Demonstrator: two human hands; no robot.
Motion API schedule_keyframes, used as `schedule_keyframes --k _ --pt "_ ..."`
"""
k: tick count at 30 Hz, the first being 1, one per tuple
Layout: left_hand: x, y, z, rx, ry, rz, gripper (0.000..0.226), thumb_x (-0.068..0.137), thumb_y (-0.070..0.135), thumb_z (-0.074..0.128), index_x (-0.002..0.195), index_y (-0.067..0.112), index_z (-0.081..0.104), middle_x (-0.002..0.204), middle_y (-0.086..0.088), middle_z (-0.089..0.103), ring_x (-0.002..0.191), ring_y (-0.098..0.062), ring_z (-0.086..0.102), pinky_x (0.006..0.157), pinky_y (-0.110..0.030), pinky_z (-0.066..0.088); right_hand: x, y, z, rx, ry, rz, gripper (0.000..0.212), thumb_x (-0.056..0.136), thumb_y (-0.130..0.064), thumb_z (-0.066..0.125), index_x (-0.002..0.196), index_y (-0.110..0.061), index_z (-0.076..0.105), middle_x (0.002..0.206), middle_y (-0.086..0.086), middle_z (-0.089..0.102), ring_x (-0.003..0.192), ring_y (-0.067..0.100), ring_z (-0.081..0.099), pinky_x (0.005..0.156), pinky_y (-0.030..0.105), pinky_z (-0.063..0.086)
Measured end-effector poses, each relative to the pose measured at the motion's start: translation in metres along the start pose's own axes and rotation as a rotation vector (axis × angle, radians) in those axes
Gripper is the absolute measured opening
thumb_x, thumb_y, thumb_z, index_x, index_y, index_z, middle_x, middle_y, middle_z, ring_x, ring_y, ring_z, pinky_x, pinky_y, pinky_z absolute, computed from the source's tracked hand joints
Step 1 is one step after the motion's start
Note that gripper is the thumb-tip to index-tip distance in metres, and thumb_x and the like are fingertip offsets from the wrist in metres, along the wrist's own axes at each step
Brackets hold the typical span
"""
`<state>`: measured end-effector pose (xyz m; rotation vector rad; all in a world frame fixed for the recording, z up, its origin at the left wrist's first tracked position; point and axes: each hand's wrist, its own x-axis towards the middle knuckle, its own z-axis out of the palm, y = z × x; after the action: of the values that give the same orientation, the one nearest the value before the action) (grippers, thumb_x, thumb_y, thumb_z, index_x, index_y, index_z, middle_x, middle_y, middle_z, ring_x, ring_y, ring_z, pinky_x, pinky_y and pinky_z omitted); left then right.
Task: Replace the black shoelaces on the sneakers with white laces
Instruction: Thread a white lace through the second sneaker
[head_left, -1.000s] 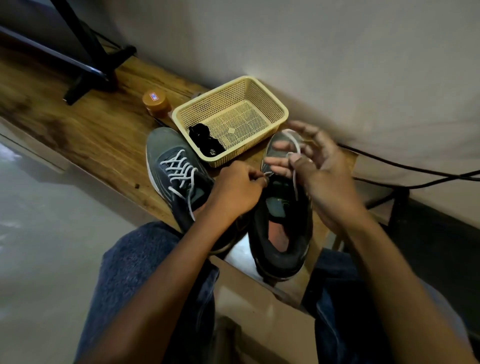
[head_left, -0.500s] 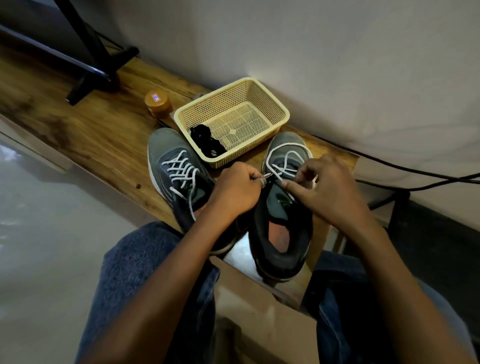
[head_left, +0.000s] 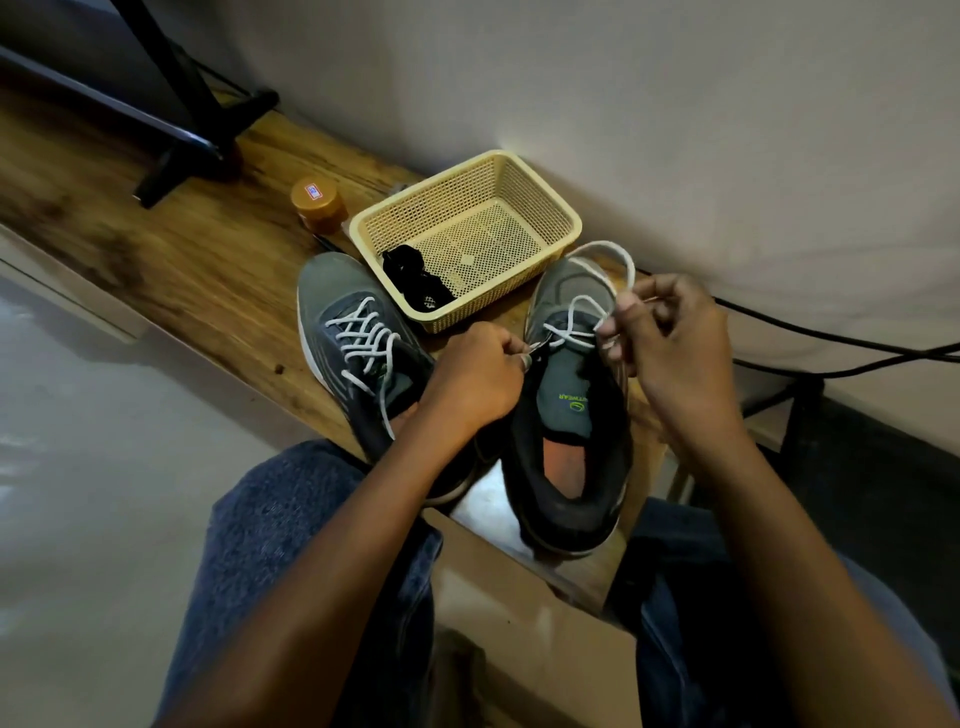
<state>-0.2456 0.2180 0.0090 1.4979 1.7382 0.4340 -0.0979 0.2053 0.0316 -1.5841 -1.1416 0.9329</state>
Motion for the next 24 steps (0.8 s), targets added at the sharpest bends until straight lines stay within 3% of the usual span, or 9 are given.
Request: schedule_keyframes --k 2,5,8,12,17,24 --pt "0.0 -0.001 0.0 0.007 0.004 -0.002 0.011 0.092 0.022 0.061 0.094 0.021 0.072 0.102 -0.003 0.071 0.1 -0.021 0.063 0.089 -0.029 0.048 -0.002 -0.003 -0.001 0.209 -0.051 0.098 0.005 0.097 -0.009 0.052 0.094 -0.006 0.054 0.078 0.006 0.066 0.057 0.008 0.063 0.055 0.021 0.052" --pt "0.0 -0.002 0.001 0.018 0.004 0.004 0.011 0.092 0.023 0.061 0.092 0.022 0.071 0.101 -0.002 0.071 0.1 -0.022 0.063 0.09 -0.034 0.05 -0.004 -0.005 0.002 0.342 -0.065 0.194 0.009 0.096 -0.004 0.053 0.1 0.003 0.056 0.084 0.012 0.069 0.067 0.016 0.07 0.064 0.024 0.058" --pt "0.0 -0.001 0.0 0.02 0.003 0.009 0.011 0.092 0.023 0.06 0.092 0.023 0.071 0.1 -0.002 0.071 0.098 -0.022 0.063 0.089 -0.035 0.05 -0.004 -0.002 0.002 0.283 -0.099 0.201 0.003 0.089 0.005 0.058 0.09 0.002 0.057 0.082 0.015 0.071 0.073 0.022 0.072 0.071 0.029 0.059" --pt "0.0 0.0 0.001 0.034 0.003 0.014 0.012 0.093 0.024 0.06 0.093 0.025 0.071 0.099 -0.001 0.07 0.096 -0.023 0.063 0.087 -0.036 0.051 -0.005 -0.001 0.002 0.166 -0.163 0.178 0.017 0.081 0.006 0.069 0.087 -0.002 0.056 0.08 0.019 0.07 0.077 0.029 0.072 0.076 0.037 0.059" --pt "0.002 0.0 0.002 0.033 -0.008 0.015 0.012 0.093 0.024 0.059 0.093 0.025 0.071 0.1 -0.001 0.07 0.096 -0.022 0.063 0.086 -0.039 0.052 -0.003 0.001 0.007 0.132 -0.282 0.166 0.021 0.08 0.013 0.066 0.084 -0.004 0.054 0.08 0.017 0.068 0.063 0.012 0.069 0.067 0.023 0.058" --pt "0.003 -0.002 0.003 0.02 -0.021 0.029 0.015 0.093 0.024 0.058 0.095 0.024 0.073 0.101 -0.002 0.071 0.097 -0.023 0.064 0.086 -0.038 0.052 0.001 0.012 0.015 -0.108 -0.269 0.134 0.018 0.084 0.004 0.067 0.082 -0.01 0.055 0.076 0.008 0.068 0.063 0.008 0.07 0.068 0.023 0.057"
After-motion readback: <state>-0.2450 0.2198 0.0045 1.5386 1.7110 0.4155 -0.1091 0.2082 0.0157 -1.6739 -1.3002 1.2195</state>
